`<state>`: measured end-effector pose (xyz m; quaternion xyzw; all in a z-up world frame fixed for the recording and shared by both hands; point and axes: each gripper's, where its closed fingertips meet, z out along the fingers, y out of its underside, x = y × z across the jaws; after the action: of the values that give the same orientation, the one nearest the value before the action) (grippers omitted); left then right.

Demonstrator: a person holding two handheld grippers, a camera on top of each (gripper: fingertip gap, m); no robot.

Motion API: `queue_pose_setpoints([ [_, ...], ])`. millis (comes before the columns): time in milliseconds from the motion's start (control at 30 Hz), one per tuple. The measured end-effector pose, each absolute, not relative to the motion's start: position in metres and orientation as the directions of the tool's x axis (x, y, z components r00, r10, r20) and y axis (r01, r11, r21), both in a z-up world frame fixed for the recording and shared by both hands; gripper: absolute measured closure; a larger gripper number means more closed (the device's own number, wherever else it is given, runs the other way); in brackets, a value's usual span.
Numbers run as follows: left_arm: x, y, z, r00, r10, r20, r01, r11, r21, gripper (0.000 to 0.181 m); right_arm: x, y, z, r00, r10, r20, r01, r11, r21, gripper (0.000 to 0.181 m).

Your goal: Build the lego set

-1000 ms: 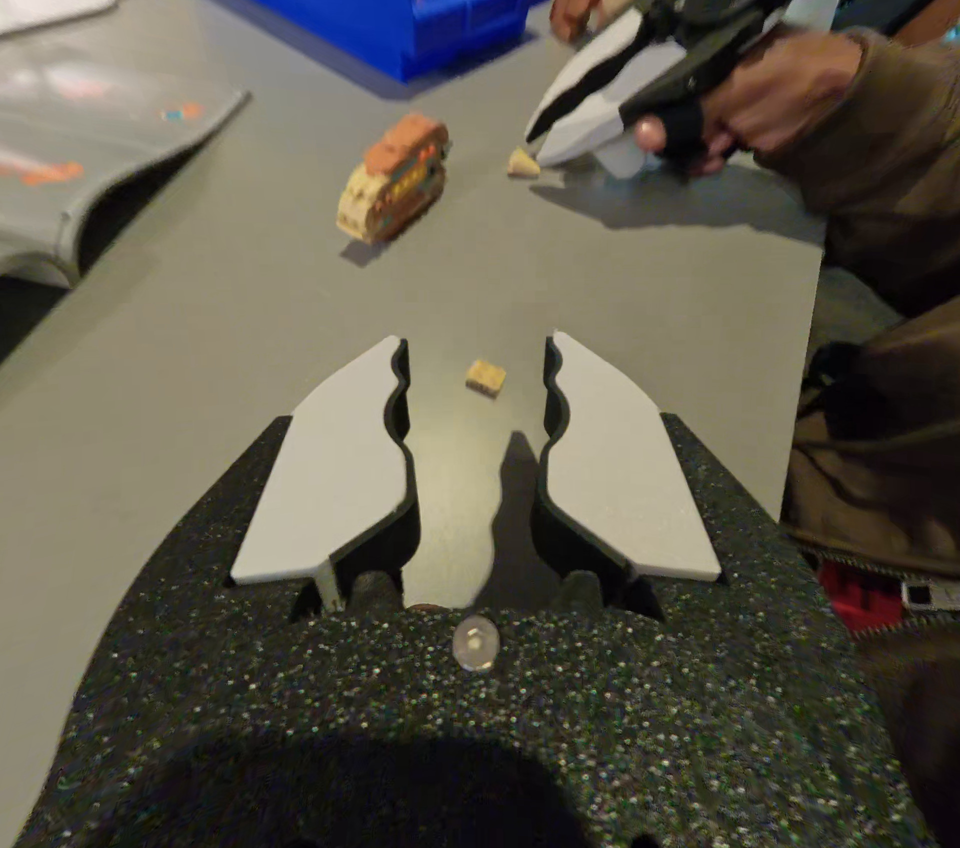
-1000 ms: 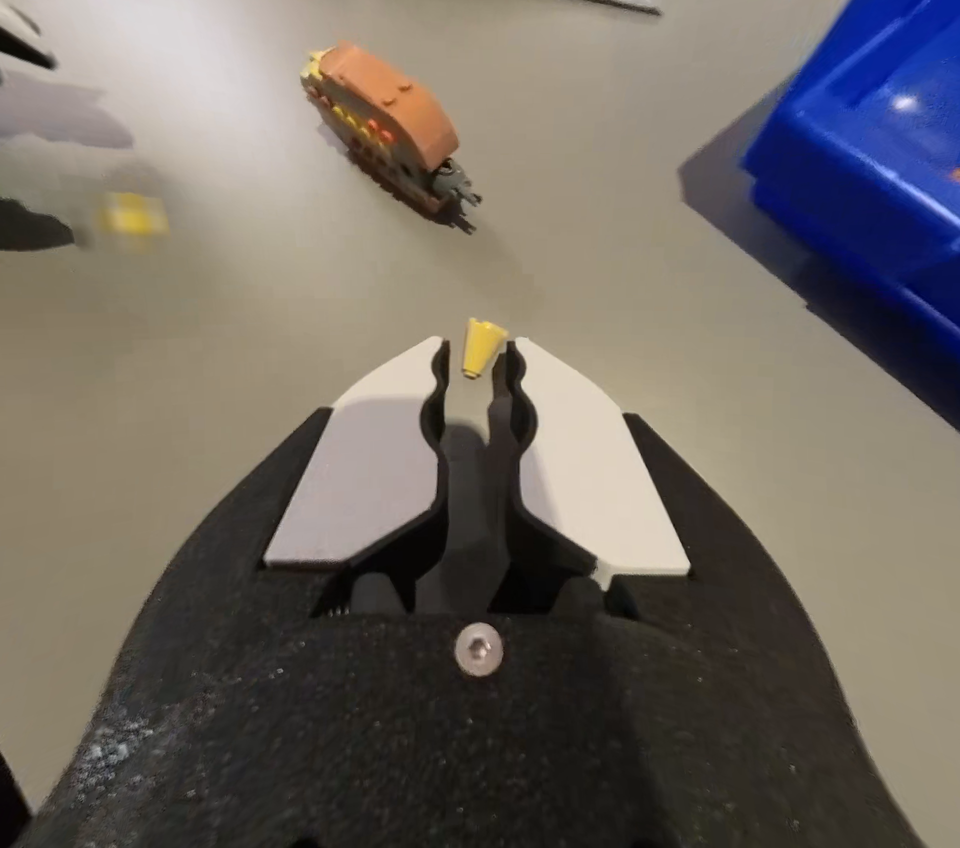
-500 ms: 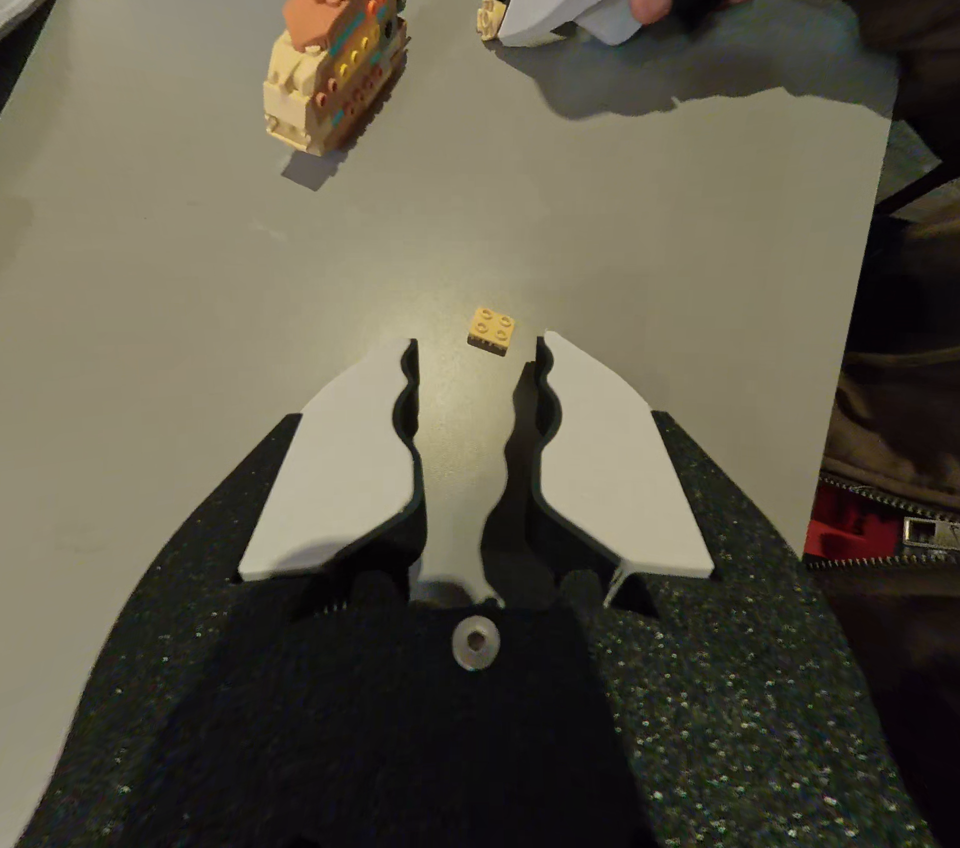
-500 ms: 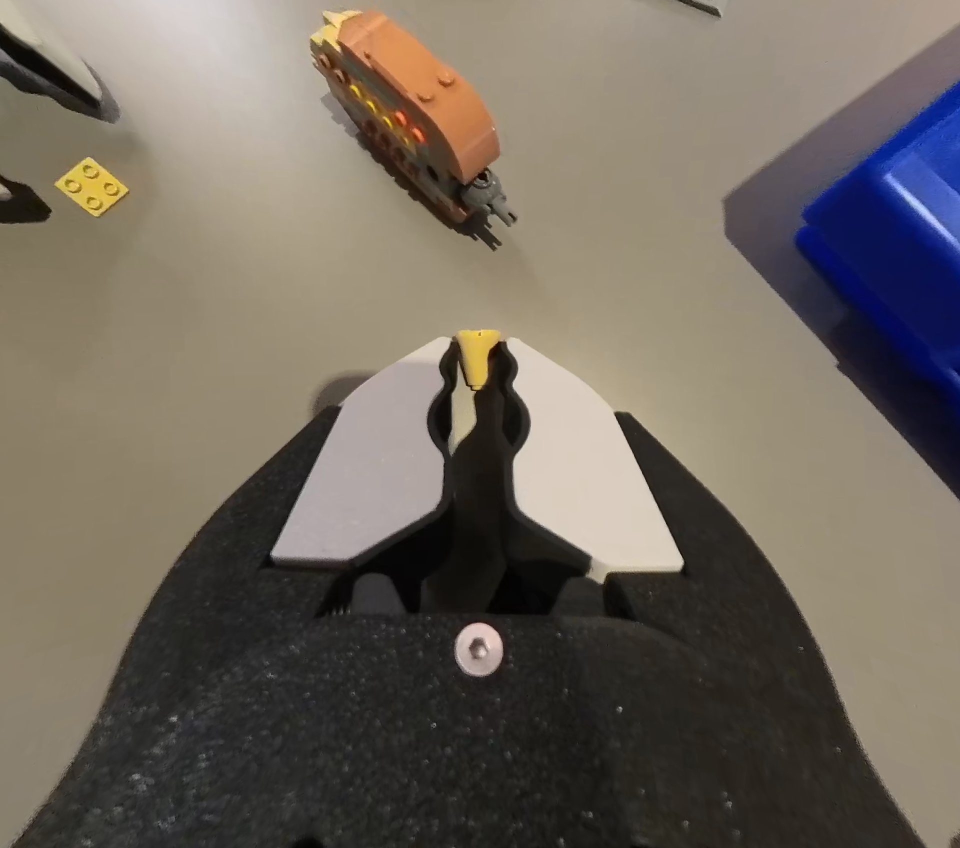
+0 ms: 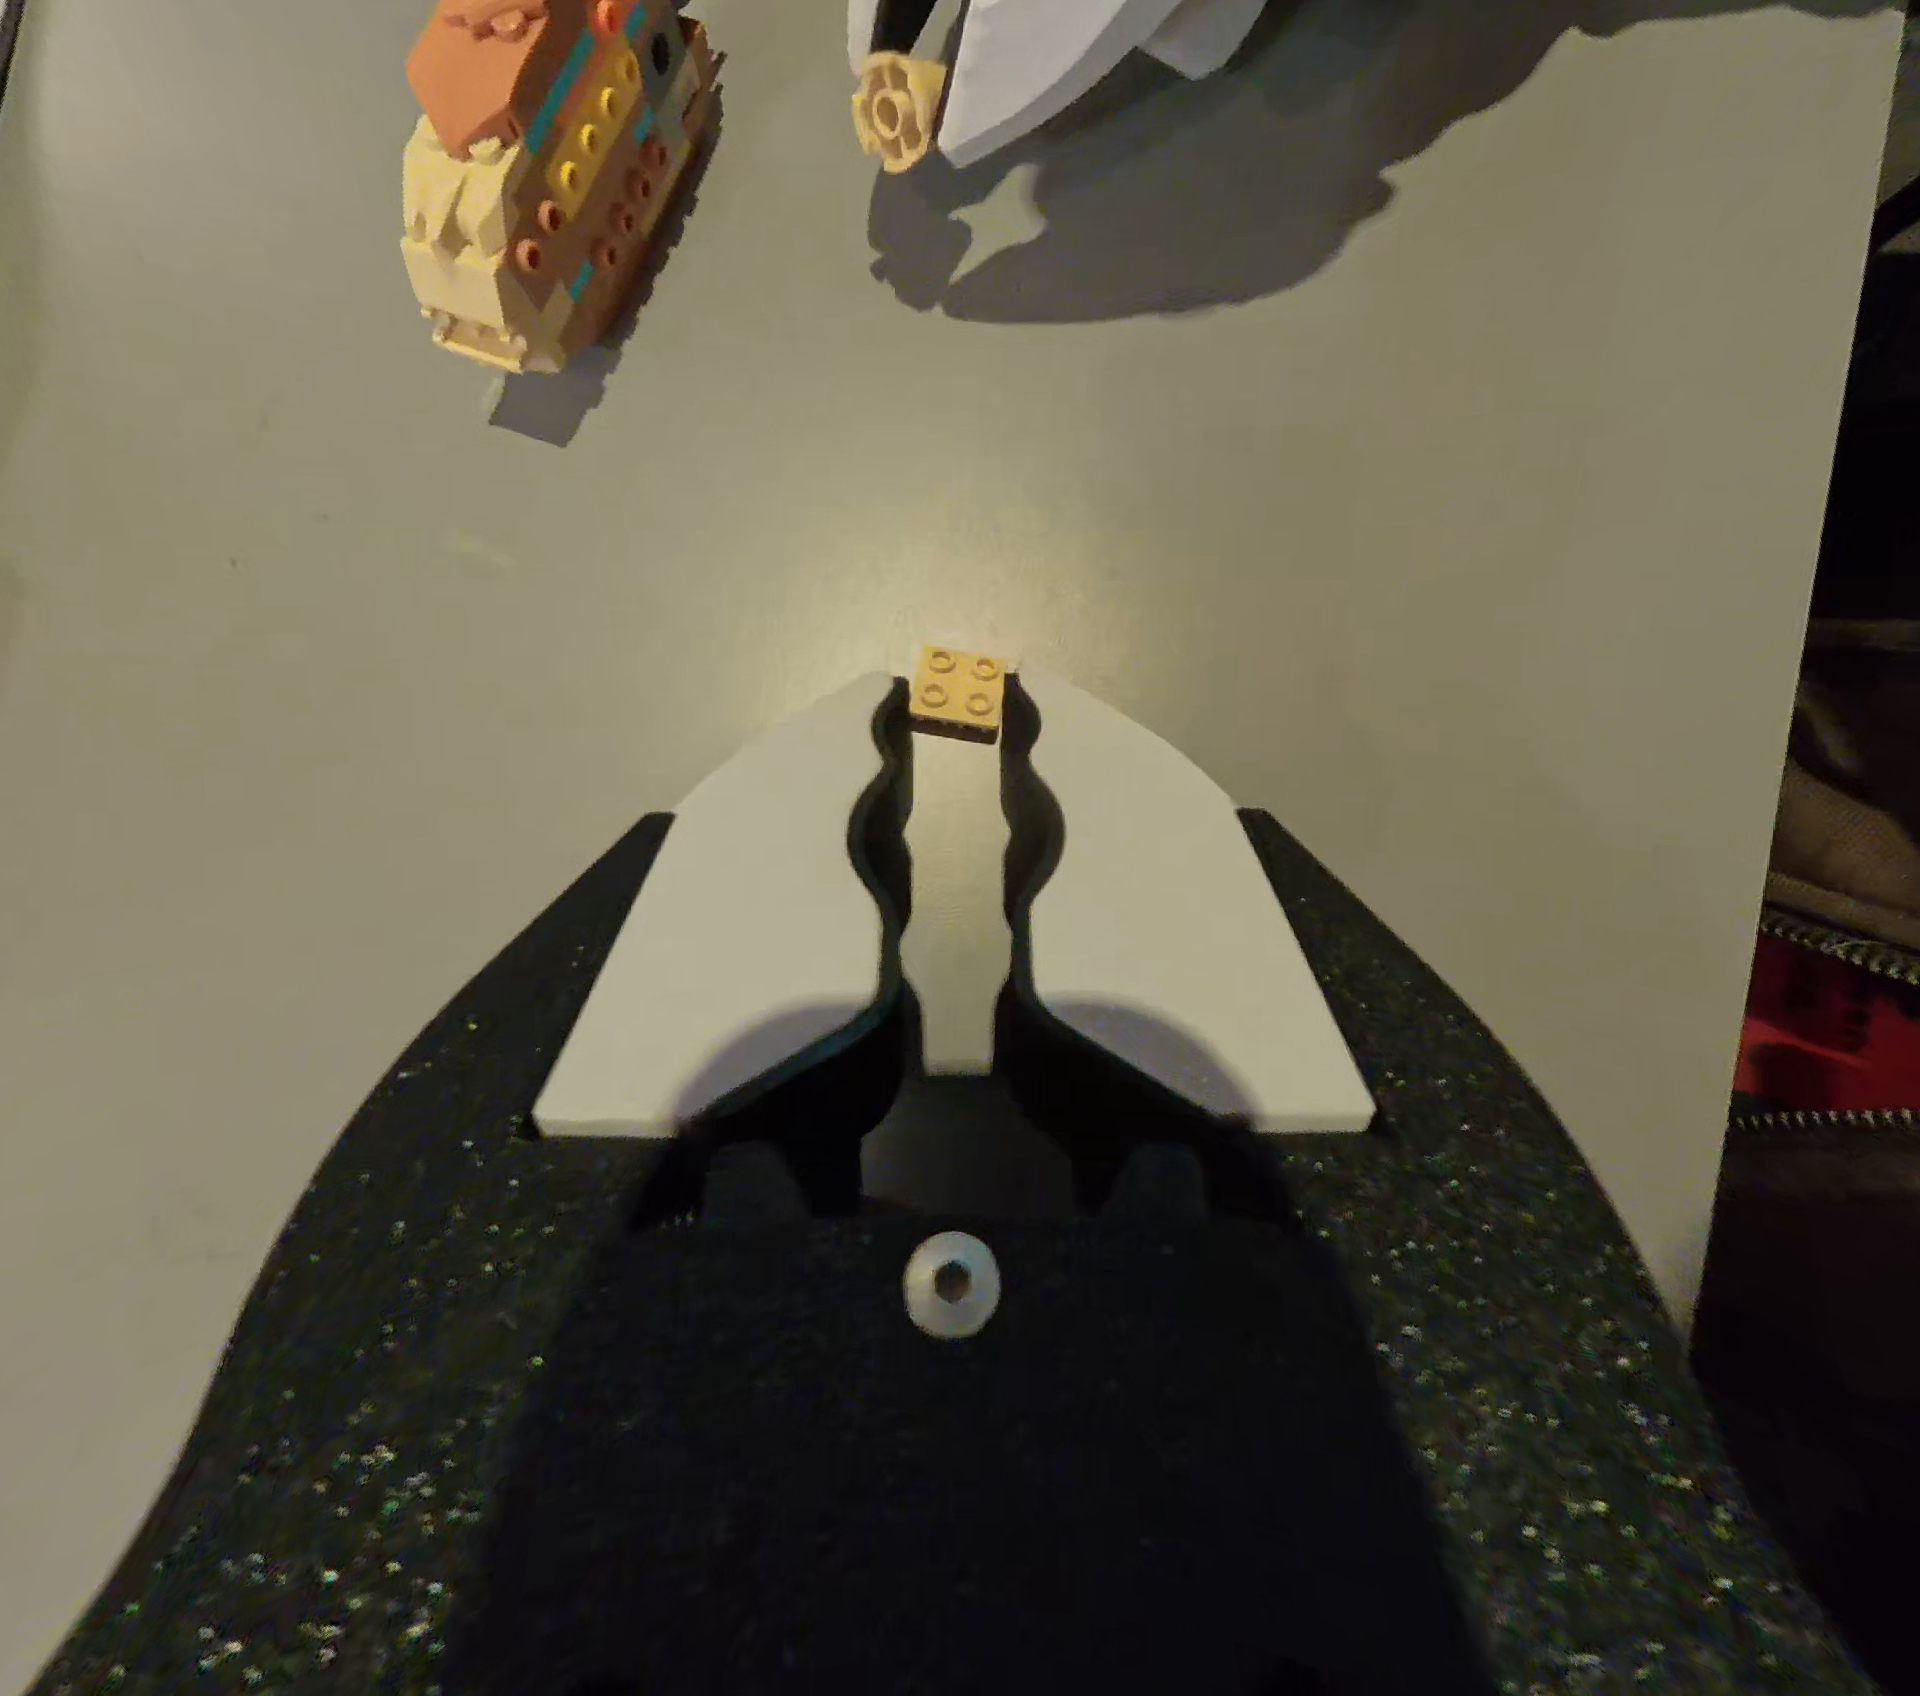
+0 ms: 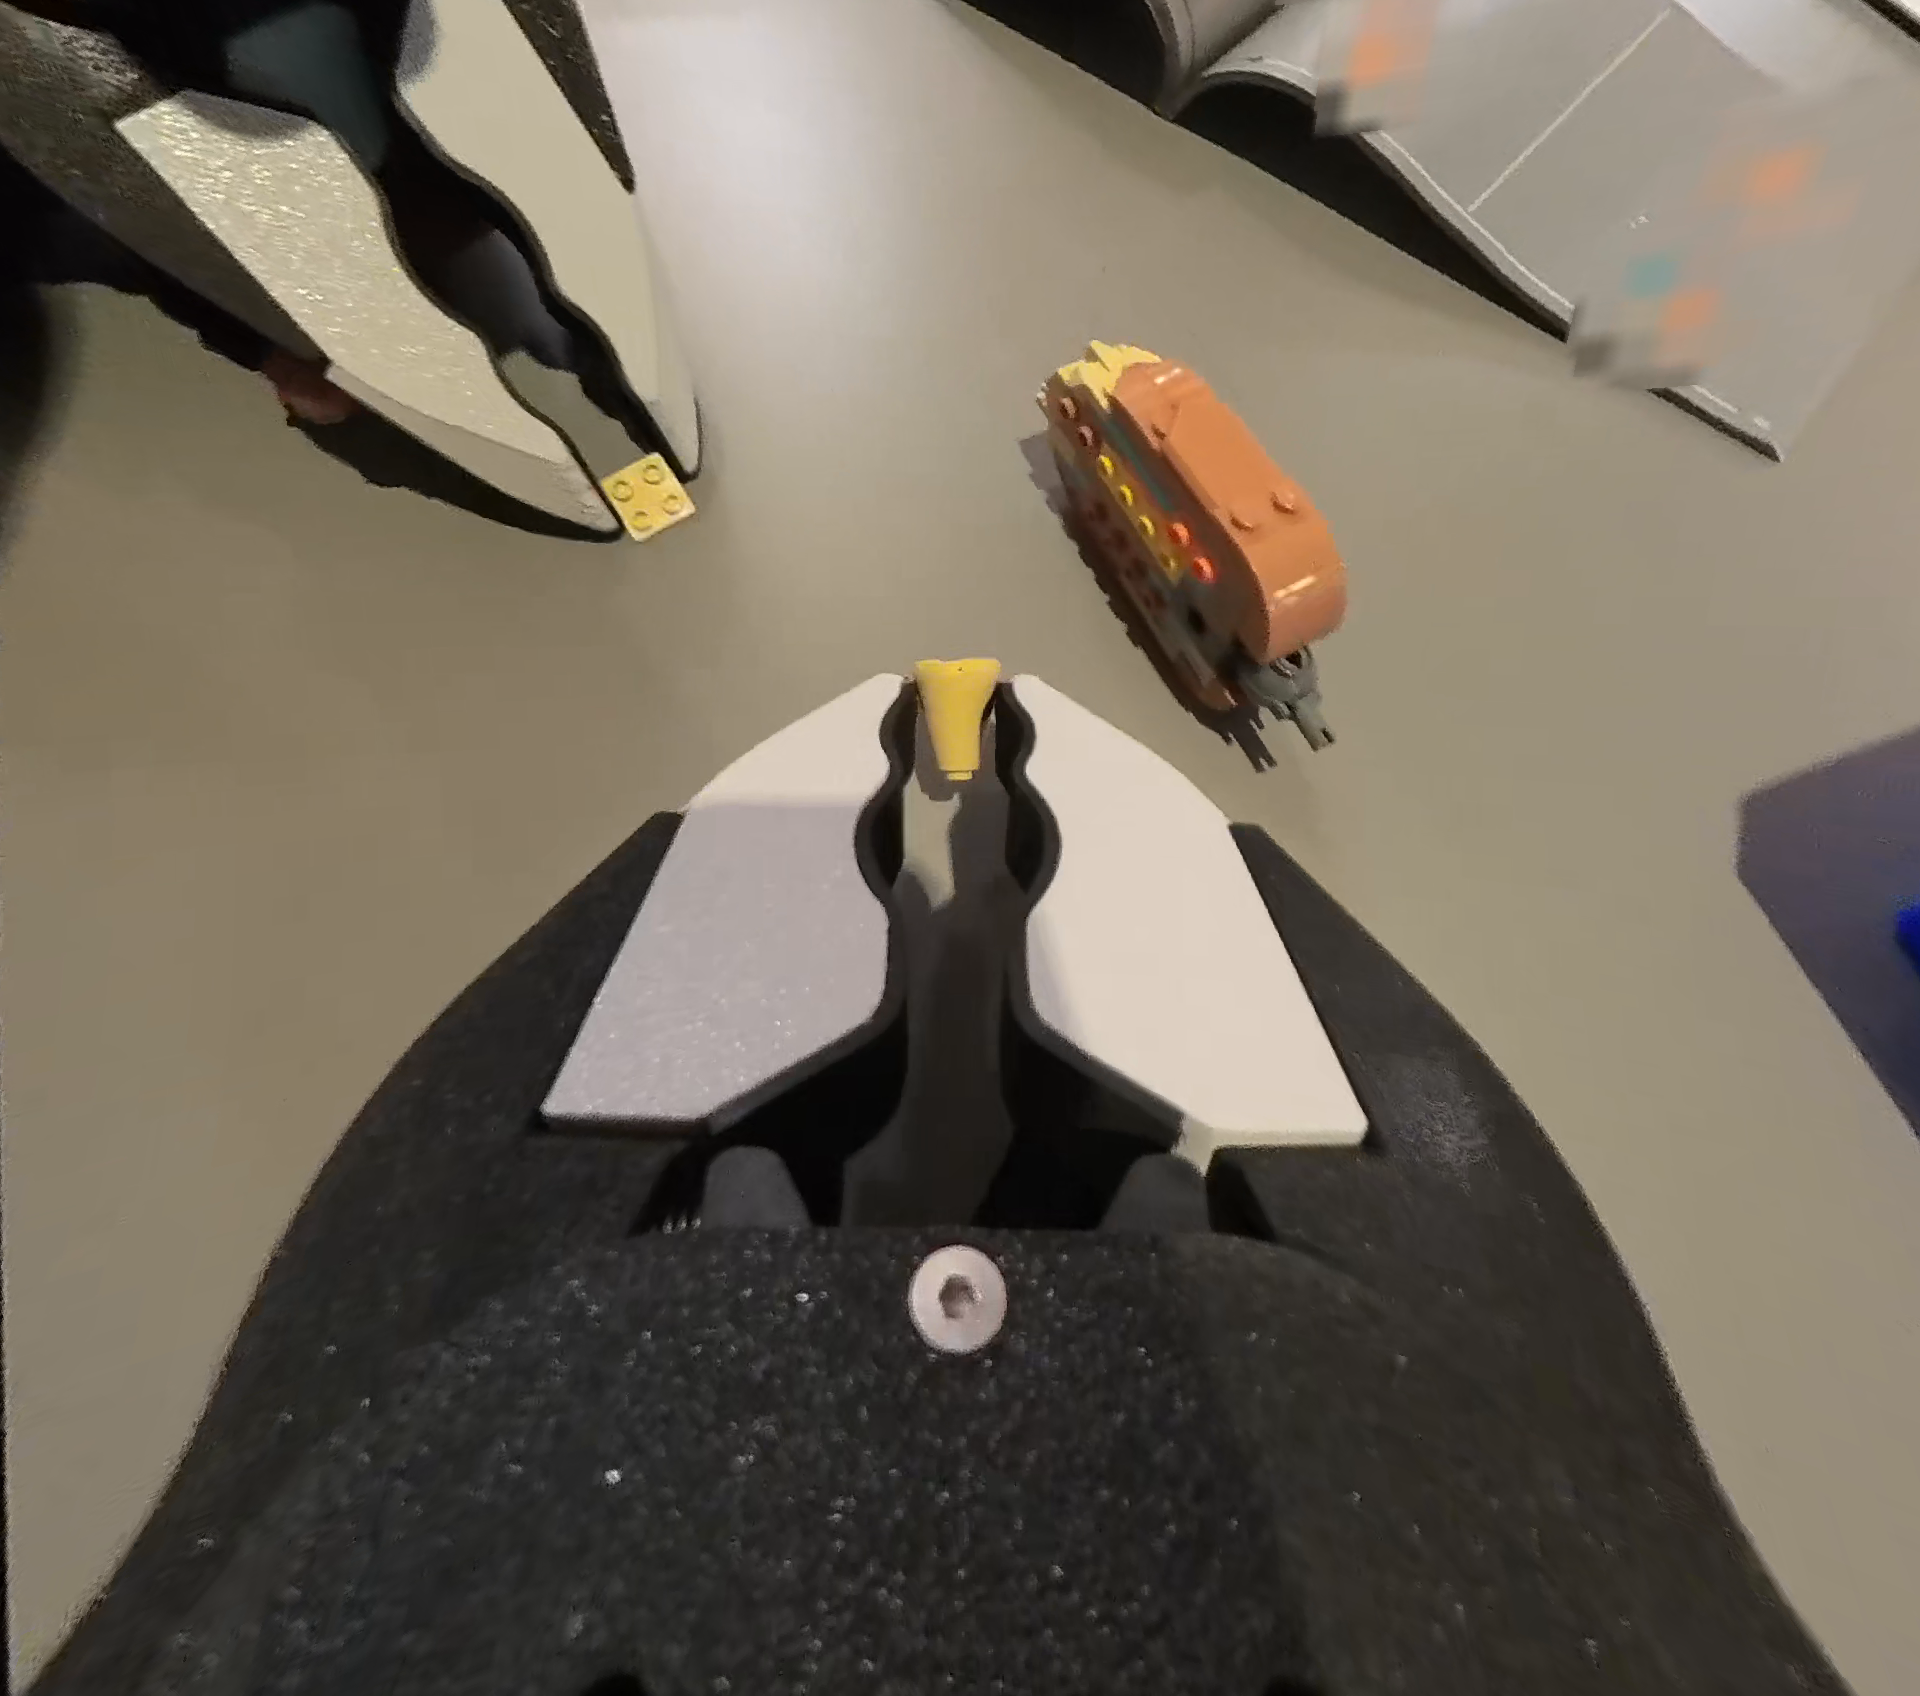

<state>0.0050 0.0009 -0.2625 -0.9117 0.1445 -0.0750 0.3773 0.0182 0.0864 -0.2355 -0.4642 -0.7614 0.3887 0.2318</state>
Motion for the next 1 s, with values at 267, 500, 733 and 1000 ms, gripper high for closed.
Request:
queue_pose_setpoints([
  [267,0.001,0.007,-0.262,0.939,-0.341,0.040,-0.212,-0.670,-0.712,0.165,0.005,0.059,-0.230,-0.551,0.834,-0.017,0.491,0.307,-0.815,0.167],
  [500,-0.024,0.019,-0.252,0.940,-0.334,0.074,-0.171,-0.647,-0.743,0.165,-0.012,0.046,-0.224,-0.601,0.799,0.017,0.476,0.375,-0.796,0.167],
  [733,-0.052,0.036,-0.244,0.925,-0.380,0.011,-0.239,-0.603,-0.761,0.165,-0.025,0.037,-0.226,-0.641,0.766,0.049,0.427,0.409,-0.806,0.167],
  [1000,-0.055,0.036,-0.235,0.912,-0.400,0.089,-0.149,-0.527,-0.837,0.165,-0.019,0.044,-0.227,-0.612,0.790,0.020,0.413,0.341,-0.844,0.167],
])
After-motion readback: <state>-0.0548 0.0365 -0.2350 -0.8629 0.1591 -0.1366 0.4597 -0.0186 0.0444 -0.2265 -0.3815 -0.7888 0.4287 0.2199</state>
